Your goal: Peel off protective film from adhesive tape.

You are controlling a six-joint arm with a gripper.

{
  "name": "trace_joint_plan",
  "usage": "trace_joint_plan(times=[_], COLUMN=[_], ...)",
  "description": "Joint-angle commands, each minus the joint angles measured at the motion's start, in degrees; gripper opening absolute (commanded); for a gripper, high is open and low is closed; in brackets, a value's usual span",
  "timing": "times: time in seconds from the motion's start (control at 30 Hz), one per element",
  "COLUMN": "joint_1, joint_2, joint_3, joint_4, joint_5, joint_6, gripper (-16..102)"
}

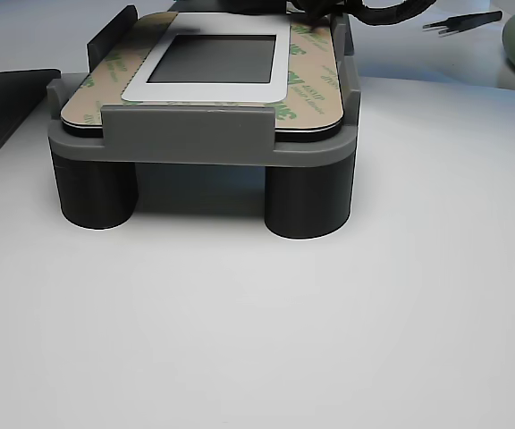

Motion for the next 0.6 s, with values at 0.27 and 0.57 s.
trace_joint_plan(times=[0.27,0.57], joint_1=[1.58,1.58], joint_2=[-3.16,-5.71], joint_3=[-2.99,-6.94], joint_4=[-2.99,0.7], joint_5=[0.18,0.18], joint_6=[0.35,0.0], gripper=[-11,-11])
